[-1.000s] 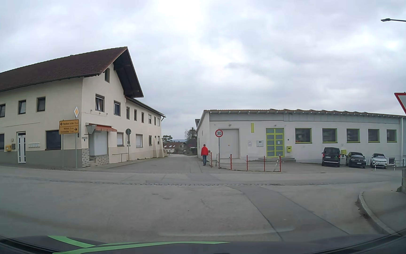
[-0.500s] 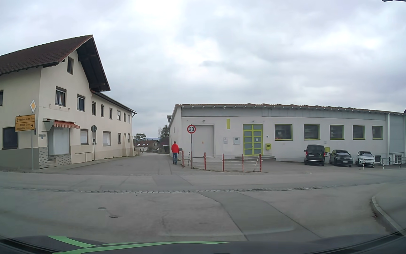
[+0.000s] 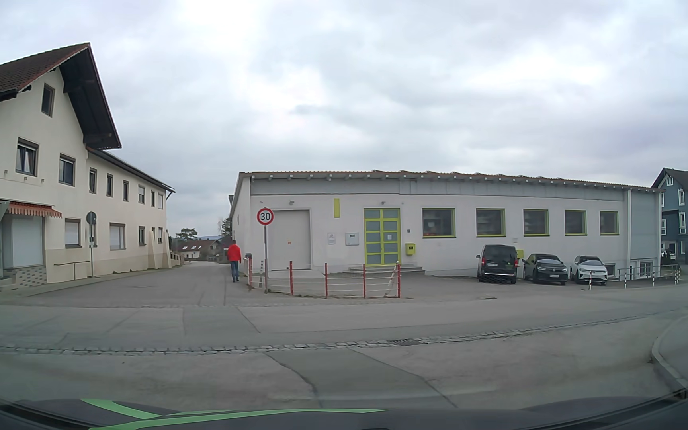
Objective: Follow the waypoints while adhering to traffic rules and regulations
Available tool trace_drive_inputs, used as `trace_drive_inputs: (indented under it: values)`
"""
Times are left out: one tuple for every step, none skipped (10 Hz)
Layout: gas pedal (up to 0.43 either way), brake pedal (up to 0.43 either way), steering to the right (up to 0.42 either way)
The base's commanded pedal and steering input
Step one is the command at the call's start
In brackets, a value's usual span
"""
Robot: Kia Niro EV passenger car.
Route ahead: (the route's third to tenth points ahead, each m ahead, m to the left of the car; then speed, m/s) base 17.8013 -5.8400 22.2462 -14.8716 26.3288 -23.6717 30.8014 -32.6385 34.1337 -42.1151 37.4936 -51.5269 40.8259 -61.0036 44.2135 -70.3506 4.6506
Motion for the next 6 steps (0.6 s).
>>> trace_drive_inputs:
  values:
    - [0.0,0.0,0.213]
    - [0.0,0.0,0.221]
    - [0.0,0.0,0.229]
    - [0.0,0.0,0.239]
    - [0.0,0.0,0.248]
    - [0.0,0.0,0.258]
